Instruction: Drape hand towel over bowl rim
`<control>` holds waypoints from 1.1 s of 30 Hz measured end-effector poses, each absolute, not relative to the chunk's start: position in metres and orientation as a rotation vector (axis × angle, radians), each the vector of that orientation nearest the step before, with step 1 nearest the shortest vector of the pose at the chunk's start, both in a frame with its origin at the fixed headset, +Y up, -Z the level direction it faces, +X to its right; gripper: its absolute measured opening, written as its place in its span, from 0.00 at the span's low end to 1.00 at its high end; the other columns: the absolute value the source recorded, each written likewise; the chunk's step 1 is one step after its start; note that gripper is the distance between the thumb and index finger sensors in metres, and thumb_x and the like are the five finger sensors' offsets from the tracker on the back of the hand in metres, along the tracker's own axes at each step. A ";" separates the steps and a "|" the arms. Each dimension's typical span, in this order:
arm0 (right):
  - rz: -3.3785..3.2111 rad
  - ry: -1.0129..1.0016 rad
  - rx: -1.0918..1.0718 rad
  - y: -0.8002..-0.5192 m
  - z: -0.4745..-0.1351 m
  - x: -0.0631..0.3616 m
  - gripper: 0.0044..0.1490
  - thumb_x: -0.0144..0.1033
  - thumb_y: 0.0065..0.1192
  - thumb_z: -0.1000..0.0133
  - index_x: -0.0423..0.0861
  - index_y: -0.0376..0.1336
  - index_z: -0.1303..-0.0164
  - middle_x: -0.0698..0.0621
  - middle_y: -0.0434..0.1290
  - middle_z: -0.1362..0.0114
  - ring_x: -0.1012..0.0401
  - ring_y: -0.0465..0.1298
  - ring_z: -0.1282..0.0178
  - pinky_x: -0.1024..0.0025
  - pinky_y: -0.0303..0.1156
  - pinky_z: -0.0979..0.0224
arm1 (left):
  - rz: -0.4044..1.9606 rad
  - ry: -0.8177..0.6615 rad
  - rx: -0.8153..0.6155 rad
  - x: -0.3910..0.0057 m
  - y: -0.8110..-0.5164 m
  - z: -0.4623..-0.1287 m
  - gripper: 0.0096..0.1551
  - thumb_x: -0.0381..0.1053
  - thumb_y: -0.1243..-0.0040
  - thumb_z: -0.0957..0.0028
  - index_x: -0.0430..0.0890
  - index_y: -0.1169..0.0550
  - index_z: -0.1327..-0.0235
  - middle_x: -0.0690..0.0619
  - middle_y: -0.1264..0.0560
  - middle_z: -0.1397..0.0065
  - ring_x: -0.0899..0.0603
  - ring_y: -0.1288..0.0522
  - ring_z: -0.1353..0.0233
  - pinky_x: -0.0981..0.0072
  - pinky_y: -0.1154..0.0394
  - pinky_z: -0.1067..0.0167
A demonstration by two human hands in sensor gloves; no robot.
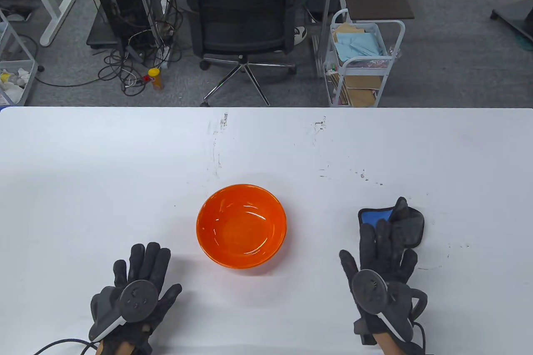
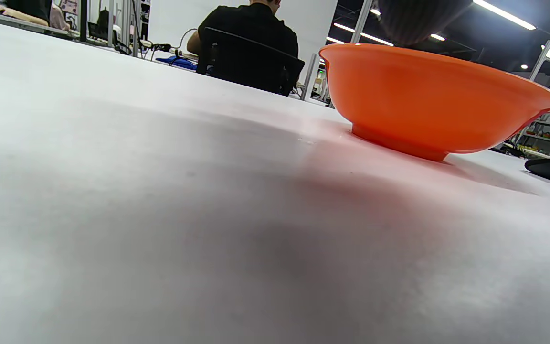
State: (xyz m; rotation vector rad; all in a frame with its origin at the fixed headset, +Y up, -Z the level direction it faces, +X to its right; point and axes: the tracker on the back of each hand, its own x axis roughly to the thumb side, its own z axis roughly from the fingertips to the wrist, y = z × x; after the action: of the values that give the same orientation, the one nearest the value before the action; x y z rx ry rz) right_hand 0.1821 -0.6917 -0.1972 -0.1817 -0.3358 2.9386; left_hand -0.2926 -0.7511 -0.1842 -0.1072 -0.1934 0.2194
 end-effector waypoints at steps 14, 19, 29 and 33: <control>2.846 -0.034 -0.595 -0.685 -0.297 0.242 0.55 0.60 0.41 0.34 0.30 0.40 0.13 0.29 0.32 0.13 0.28 0.33 0.15 0.21 0.35 0.25 | 0.208 -0.207 -0.138 -0.292 -0.752 -0.185 0.47 0.64 0.53 0.39 0.47 0.57 0.17 0.48 0.63 0.13 0.36 0.69 0.18 0.34 0.70 0.31; 2.912 0.100 -0.745 -0.701 -0.324 0.246 0.56 0.61 0.43 0.35 0.26 0.45 0.16 0.27 0.35 0.14 0.26 0.36 0.15 0.21 0.36 0.25 | 0.207 -0.207 -0.144 -0.292 -0.753 -0.185 0.47 0.64 0.53 0.39 0.47 0.56 0.16 0.47 0.62 0.13 0.36 0.68 0.18 0.34 0.70 0.31; 2.884 0.107 -0.860 -0.724 -0.329 0.272 0.34 0.48 0.47 0.31 0.36 0.58 0.24 0.34 0.45 0.12 0.28 0.39 0.15 0.22 0.37 0.25 | 0.197 -0.201 -0.148 -0.291 -0.753 -0.185 0.46 0.63 0.53 0.39 0.47 0.54 0.16 0.47 0.60 0.13 0.36 0.67 0.17 0.34 0.69 0.30; 2.785 0.007 -0.818 -0.725 -0.320 0.285 0.26 0.42 0.48 0.31 0.42 0.61 0.27 0.34 0.49 0.13 0.29 0.41 0.15 0.22 0.38 0.26 | 0.195 -0.201 -0.147 -0.291 -0.753 -0.185 0.45 0.63 0.53 0.39 0.47 0.53 0.16 0.47 0.60 0.13 0.36 0.66 0.17 0.34 0.68 0.30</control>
State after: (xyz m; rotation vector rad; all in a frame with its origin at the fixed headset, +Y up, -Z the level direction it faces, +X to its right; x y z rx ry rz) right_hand 0.2849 -0.7249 -0.3203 -0.8176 0.0073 2.7848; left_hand -0.2909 -0.7529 -0.1852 -0.1471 -0.2010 0.1954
